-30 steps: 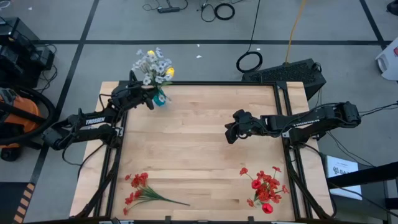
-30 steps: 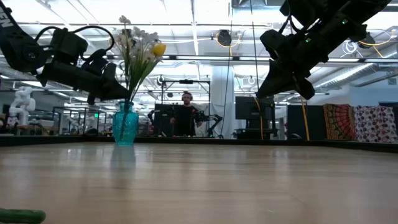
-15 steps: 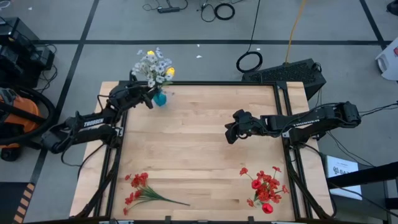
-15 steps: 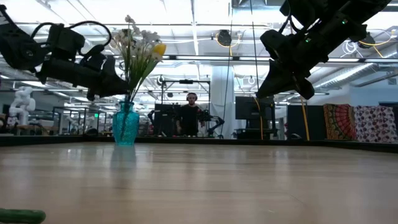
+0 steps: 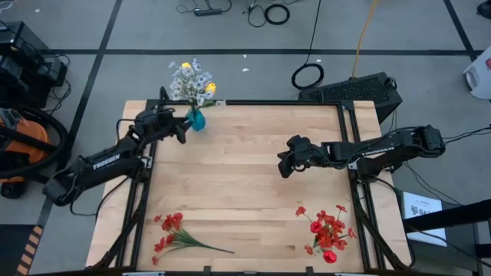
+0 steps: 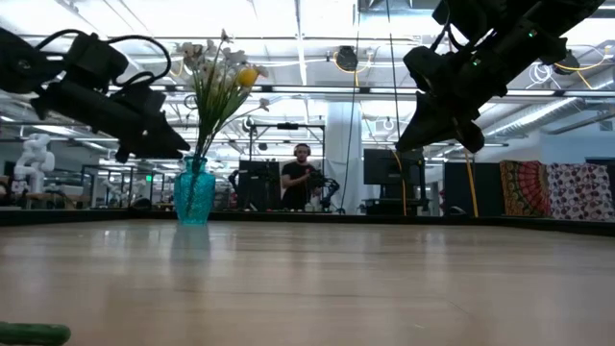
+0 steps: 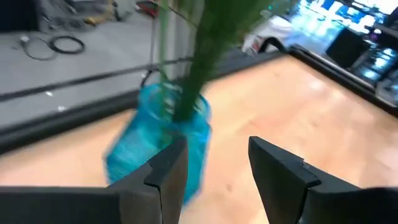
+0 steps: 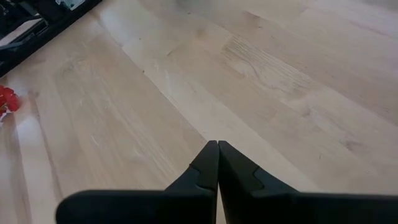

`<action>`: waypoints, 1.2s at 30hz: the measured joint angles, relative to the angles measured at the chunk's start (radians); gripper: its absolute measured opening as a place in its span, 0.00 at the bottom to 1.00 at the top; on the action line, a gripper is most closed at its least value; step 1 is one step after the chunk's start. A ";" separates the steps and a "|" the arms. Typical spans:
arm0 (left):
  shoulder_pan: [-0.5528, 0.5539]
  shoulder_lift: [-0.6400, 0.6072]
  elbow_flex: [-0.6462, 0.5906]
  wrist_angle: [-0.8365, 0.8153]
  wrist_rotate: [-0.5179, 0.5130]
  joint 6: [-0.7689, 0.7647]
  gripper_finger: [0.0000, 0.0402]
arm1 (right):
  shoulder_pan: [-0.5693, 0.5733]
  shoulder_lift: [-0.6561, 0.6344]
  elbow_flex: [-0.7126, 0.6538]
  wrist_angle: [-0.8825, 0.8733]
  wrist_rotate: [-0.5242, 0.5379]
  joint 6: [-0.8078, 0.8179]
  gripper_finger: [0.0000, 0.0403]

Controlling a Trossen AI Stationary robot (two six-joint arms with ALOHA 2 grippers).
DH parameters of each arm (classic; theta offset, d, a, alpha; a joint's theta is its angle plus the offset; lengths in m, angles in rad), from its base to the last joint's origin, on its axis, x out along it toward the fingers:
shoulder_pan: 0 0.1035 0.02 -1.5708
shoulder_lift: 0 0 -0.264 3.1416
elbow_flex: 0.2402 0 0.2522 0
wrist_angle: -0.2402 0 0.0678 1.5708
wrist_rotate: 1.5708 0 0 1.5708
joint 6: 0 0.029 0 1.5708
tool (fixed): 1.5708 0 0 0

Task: Sort flowers into vase by color
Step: Put the orange flowers into the transparent vase

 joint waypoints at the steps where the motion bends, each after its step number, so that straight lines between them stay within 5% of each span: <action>1: -0.017 -0.016 0.001 -0.024 0.000 -0.015 0.44 | 0.000 0.000 0.000 0.000 0.000 -0.004 0.00; 8: -0.216 -0.082 0.005 -0.154 -0.047 -0.128 0.44 | 0.000 0.000 0.000 0.000 0.000 -0.008 0.00; 18: -0.600 -0.060 0.111 -0.294 -0.451 -0.131 0.44 | 0.000 0.000 0.000 0.001 0.000 -0.005 0.00; 22: -0.713 -0.022 0.168 -0.349 -0.564 -0.251 0.44 | 0.000 0.000 0.000 0.001 0.000 -0.005 0.00; 36: -1.094 0.428 0.630 -0.769 -0.798 -0.736 0.44 | 0.000 0.000 0.000 -0.008 -0.065 -0.068 0.00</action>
